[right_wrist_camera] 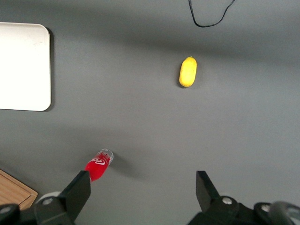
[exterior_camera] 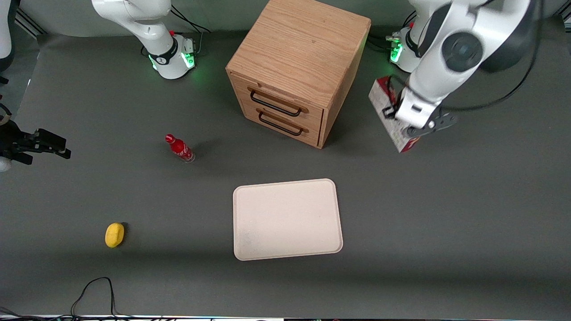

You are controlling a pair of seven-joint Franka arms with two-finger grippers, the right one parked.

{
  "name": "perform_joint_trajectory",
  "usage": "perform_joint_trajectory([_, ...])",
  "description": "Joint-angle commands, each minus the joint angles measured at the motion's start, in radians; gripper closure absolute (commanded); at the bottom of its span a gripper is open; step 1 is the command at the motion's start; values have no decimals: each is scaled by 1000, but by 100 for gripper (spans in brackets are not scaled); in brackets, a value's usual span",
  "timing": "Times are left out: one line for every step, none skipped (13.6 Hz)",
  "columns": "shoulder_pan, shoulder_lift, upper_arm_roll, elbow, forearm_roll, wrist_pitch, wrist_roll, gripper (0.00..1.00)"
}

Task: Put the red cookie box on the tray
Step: 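Lift the cookie box up with the left gripper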

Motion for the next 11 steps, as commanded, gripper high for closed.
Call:
perform_joint_trajectory([21, 63, 42, 295, -3, -252, 84, 100])
perform_joint_trajectory([20, 81, 64, 370, -7, -309, 110, 100])
perform_joint_trajectory([20, 110, 72, 442, -7, -340, 126, 100])
perform_joint_trajectory([20, 154, 72, 509, -10, -366, 136, 100])
perform_joint_trajectory([18, 197, 70, 567, -13, -385, 134, 100])
perform_joint_trajectory([11, 239, 69, 605, -16, -391, 126, 100])
perform_joint_trajectory([3, 282, 67, 641, -16, -377, 123, 100])
perform_joint_trajectory([-2, 350, 60, 694, -16, -358, 105, 100])
perform_joint_trajectory([-24, 445, 50, 800, -10, -353, 57, 100])
perform_joint_trajectory([-64, 549, 50, 910, -6, -348, -2, 100])
perform_joint_trajectory([-99, 637, 53, 995, 7, -334, -43, 100])
